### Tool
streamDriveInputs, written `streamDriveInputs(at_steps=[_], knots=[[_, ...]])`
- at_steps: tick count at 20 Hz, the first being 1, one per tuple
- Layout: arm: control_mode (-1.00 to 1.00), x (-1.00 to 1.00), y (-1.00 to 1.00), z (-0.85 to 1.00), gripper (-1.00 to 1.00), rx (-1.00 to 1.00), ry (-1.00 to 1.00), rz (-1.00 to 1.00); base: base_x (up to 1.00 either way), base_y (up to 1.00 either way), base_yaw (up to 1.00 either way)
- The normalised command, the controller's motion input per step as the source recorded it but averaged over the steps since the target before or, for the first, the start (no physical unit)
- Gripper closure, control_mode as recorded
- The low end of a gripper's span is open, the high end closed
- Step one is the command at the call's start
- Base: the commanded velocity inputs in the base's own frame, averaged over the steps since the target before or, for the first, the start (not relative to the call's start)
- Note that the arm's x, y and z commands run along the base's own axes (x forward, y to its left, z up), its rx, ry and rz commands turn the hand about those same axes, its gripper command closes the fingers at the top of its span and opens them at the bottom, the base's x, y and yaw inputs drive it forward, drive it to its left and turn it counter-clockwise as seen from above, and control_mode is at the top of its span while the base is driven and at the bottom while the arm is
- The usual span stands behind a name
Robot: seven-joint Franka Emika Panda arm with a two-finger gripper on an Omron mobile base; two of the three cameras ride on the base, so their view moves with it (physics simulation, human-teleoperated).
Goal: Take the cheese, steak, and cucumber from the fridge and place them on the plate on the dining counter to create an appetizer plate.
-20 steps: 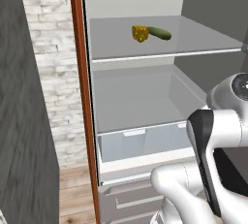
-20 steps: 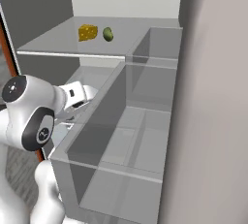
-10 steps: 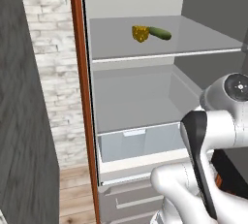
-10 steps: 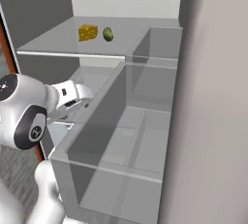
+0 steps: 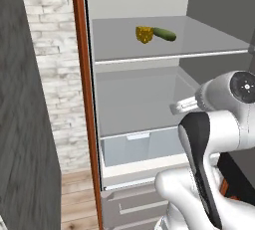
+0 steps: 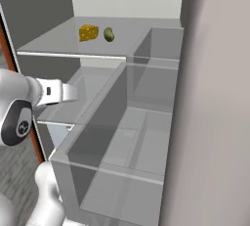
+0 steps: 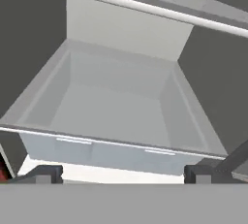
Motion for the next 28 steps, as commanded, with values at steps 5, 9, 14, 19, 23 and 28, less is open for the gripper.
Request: streamDriveInputs(at_steps=[5, 9, 14, 19, 23, 28], knots=[[-1.00, -0.17, 0.04, 0.56, -1.00, 0.26, -0.07, -0.01, 0.00, 0.00, 0.00], [-1.00, -0.13, 0.23, 0.53, -1.00, 0.06, -0.06, 0.00, 0.00, 0.00, 0.00], [-1.00, -0.02, 0.11, 0.43, -1.00, -0.04, 0.00, -0.05, 0.00, 0.00, 0.00], [-1.00, 0.01, 0.00, 0.17, -1.00, 0.00, 0.00, -0.08, 0.00, 0.00, 0.00], [-1.00, 0.19, 0.00, 0.07, -1.00, 0.06, 0.00, -0.10, 0.00, 0.00, 0.00], [-1.00, 0.26, 0.00, 0.32, -1.00, 0.12, 0.01, -0.04, 0.00, 0.00, 0.00]])
